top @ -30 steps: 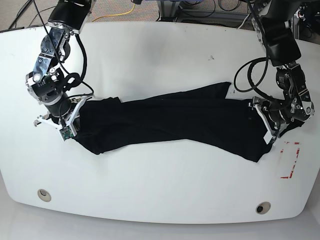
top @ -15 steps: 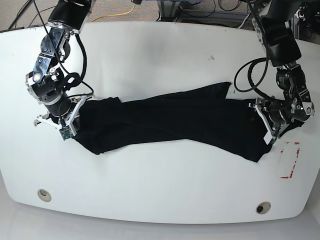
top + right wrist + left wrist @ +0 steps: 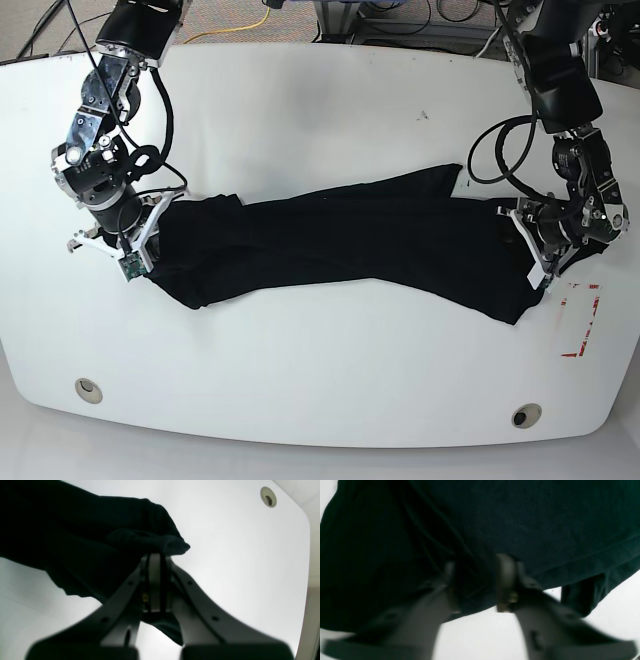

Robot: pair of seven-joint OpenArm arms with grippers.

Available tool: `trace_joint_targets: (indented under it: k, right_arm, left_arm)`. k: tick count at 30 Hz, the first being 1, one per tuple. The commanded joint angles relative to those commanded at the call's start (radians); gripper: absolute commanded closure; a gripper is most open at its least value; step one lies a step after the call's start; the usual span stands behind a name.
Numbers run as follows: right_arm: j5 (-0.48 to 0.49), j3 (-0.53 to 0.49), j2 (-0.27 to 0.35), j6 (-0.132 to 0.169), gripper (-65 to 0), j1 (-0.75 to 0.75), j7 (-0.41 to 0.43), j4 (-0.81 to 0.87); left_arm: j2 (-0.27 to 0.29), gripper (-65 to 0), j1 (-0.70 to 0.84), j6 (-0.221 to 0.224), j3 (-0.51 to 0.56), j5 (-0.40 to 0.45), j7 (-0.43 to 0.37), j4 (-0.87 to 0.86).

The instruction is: Layout the t-shirt on the table in an organized manner, then fold the t-shirt properly

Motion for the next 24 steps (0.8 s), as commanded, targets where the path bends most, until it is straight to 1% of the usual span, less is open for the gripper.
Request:
trace_joint_targets:
  k: [3,5,10,14,16,21,24]
  right_arm:
    - [0.0,0.002,0.0,0.0,-0.2,0.0,0.0,0.0]
    - [0.0,0.003,0.0,0.0,-0.2,0.0,0.0,0.0]
    - [0.0,0.005,0.0,0.0,-0.2,0.002,0.0,0.0]
    - [0.0,0.005,0.0,0.0,-0.2,0.003,0.0,0.002]
    - [0.0,0.005,0.0,0.0,-0.2,0.006,0.0,0.002]
    - [-0.002,0.005,0.002,0.0,-0.2,0.009,0.0,0.003]
    - [-0.003,0.005,0.002,0.0,-0.2,0.009,0.0,0.003]
  left_arm:
    - [-0.003,-2.4,0.0,0.0,0.011,0.0,-0.008,-0.041]
    - [-0.003,-0.3,-0.002,0.0,0.008,0.0,-0.023,-0.052]
    - [-0.008,-0.7,-0.018,0.0,0.008,-0.002,-0.032,-0.049]
    - [-0.018,-0.7,-0.048,0.0,0.006,-0.002,-0.026,-0.006]
    - [-0.034,-0.6,-0.052,0.0,0.006,-0.002,-0.009,0.028]
    - [-0.038,-0.6,-0.112,0.0,0.008,-0.003,0.064,0.132]
    - [-0.038,-0.6,-0.133,0.0,0.008,-0.003,0.094,0.193]
